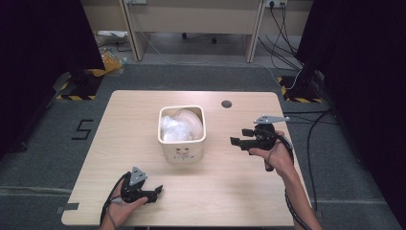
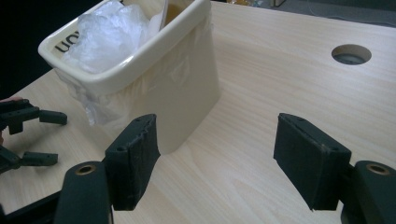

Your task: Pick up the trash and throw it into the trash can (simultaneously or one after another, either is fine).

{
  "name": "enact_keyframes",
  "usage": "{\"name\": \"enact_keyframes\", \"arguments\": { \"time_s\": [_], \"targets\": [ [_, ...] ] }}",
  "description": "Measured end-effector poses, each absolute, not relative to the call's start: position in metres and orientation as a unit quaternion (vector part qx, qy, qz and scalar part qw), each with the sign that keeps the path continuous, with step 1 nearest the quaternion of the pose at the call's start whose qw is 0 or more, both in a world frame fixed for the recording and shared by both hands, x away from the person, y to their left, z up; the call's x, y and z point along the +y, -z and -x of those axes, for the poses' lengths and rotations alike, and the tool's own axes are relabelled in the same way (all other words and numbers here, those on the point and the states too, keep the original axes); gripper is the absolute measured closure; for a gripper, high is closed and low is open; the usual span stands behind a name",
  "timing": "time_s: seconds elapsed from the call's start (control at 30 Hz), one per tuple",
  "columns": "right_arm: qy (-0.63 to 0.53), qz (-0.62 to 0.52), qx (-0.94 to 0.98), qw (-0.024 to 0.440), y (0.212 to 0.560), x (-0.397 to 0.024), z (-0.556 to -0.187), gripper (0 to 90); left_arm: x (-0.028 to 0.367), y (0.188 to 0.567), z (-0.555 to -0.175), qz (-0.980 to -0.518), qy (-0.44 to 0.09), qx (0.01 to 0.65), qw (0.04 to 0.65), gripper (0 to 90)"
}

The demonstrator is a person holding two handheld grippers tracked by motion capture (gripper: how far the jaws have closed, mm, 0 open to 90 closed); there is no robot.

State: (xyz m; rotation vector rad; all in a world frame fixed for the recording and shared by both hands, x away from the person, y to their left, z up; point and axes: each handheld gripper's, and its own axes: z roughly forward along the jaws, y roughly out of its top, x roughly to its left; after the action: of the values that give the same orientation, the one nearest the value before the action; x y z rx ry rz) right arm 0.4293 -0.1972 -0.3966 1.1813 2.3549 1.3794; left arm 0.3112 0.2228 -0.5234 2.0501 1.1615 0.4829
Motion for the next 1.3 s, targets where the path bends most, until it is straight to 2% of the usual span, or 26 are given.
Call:
{"name": "enact_keyframes", "arguments": {
  "time_s": [0.47, 0.73, 1.3],
  "targets": [
    [-0.468, -0.404, 0.782, 0.077, 0.422, -0.21, -0.41, 30.6, 0.223, 0.523, -0.311, -0.796, -0.187, 0.45, 0.359, 13.6],
    [-0.462, -0.418, 0.779, 0.071, 0.452, -0.212, -0.395, 30.6, 0.223, 0.523, -0.311, -0.796, -0.187, 0.45, 0.359, 13.6],
    [-0.443, -0.422, 0.787, 0.077, 0.468, -0.217, -0.382, 30.3, 0.223, 0.523, -0.311, -0.796, -0.187, 0.45, 0.359, 13.6]
  ]
}}
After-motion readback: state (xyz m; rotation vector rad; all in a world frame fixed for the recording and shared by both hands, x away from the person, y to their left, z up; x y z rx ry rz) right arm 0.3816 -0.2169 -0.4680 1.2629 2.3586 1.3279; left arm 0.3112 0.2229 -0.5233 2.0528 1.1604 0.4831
